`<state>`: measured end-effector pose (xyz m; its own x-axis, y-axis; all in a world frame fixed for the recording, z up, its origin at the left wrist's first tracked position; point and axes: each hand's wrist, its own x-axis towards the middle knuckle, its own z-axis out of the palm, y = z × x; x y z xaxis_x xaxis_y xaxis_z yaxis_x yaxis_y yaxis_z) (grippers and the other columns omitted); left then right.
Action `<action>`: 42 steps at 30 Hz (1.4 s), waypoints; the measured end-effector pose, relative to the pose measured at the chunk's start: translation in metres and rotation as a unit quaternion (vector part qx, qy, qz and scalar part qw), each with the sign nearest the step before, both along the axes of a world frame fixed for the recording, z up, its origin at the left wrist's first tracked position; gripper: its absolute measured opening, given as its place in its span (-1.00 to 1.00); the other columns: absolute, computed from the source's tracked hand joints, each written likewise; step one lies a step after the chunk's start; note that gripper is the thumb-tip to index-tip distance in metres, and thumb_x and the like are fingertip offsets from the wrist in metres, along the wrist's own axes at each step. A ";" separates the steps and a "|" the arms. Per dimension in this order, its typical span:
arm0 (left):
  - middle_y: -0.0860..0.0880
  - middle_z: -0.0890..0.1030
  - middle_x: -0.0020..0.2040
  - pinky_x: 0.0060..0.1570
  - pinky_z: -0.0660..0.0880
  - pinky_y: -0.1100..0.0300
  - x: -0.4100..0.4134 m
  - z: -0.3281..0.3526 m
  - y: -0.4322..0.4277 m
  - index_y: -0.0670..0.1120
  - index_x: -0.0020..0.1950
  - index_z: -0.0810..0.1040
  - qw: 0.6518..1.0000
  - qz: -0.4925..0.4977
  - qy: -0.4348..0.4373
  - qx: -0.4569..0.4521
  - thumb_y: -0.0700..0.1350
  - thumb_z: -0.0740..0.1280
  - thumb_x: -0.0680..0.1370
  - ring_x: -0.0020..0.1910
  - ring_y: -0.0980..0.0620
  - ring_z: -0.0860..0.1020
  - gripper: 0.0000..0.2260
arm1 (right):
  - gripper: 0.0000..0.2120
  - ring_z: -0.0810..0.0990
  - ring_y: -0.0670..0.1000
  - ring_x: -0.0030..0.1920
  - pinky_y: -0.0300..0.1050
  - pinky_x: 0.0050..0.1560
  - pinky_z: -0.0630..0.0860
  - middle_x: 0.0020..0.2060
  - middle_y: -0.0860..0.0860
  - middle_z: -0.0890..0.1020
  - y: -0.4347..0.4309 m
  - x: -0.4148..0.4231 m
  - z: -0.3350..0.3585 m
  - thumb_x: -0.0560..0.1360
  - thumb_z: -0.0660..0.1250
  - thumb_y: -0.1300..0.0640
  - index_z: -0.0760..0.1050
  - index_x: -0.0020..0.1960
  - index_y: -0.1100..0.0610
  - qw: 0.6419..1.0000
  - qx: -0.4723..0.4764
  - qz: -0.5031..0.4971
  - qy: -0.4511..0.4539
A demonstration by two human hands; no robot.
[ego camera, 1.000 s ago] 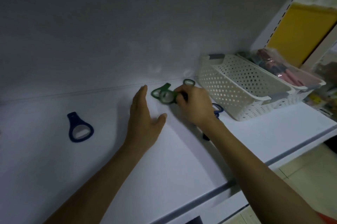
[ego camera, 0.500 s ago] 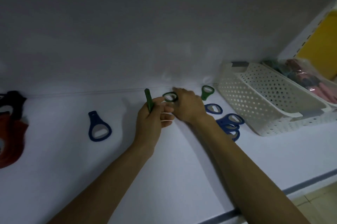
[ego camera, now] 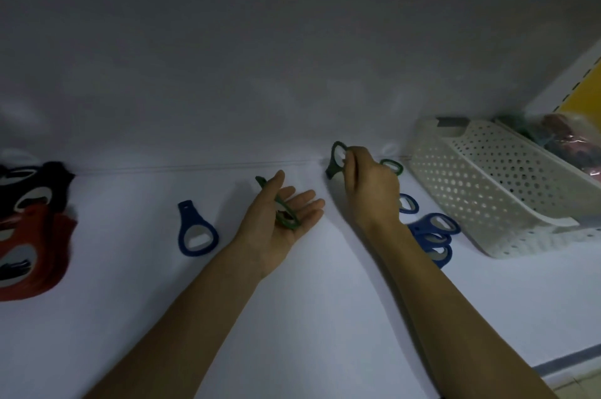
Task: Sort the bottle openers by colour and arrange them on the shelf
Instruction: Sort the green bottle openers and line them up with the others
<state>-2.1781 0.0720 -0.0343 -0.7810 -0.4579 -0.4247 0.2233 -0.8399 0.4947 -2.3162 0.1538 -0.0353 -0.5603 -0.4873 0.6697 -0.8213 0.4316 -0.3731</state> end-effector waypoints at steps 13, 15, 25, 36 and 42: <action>-0.23 0.65 0.03 -0.26 0.60 0.10 0.003 -0.004 -0.004 -0.25 0.09 0.51 0.998 -0.008 0.052 0.025 -0.18 0.27 0.52 -0.13 -0.12 0.67 -0.80 | -0.67 0.61 0.05 -0.02 -0.09 0.02 0.45 -0.03 0.05 0.66 0.010 -0.005 0.011 0.60 0.15 -0.06 0.60 0.05 0.12 0.989 0.016 -0.032 -0.145; -0.20 0.67 0.00 -0.24 0.60 0.11 0.003 -0.003 -0.004 -0.22 0.09 0.54 0.998 -0.015 0.056 0.011 -0.16 0.35 0.44 -0.15 -0.09 0.67 -0.74 | -0.59 0.48 0.20 0.21 0.08 0.25 0.31 0.20 0.17 0.54 0.019 -0.029 0.002 0.57 0.16 -0.11 0.47 0.27 0.13 0.962 0.200 -0.156 -0.105; -0.13 0.69 -0.04 -0.17 0.61 0.11 0.000 -0.004 -0.001 -0.13 0.12 0.59 0.998 -0.020 0.051 -0.043 -0.16 0.27 0.57 -0.15 -0.03 0.67 -0.82 | -0.77 0.52 0.18 0.07 0.03 0.16 0.29 0.01 0.15 0.61 0.022 -0.045 -0.007 0.52 0.20 0.18 0.55 0.12 0.12 0.940 0.258 -0.206 -0.085; -0.14 0.69 -0.08 -0.15 0.59 0.10 0.000 -0.002 0.000 -0.14 0.09 0.58 0.998 -0.022 0.033 -0.038 -0.15 0.31 0.53 -0.14 -0.03 0.65 -0.82 | -0.61 0.45 0.17 0.25 0.07 0.23 0.37 0.28 0.11 0.48 0.016 -0.044 -0.014 0.55 0.27 -0.05 0.46 0.34 0.03 0.958 0.264 -0.014 -0.108; -0.23 0.66 -0.06 -0.21 0.61 0.18 0.000 -0.001 -0.001 -0.26 0.21 0.48 0.999 -0.010 0.035 0.009 -0.26 0.31 0.53 -0.14 -0.08 0.66 -0.74 | -0.78 0.57 0.13 -0.21 -0.11 -0.17 0.29 -0.17 0.07 0.65 0.013 -0.037 -0.005 0.60 0.15 0.14 0.56 0.03 0.13 0.957 0.281 -0.049 0.049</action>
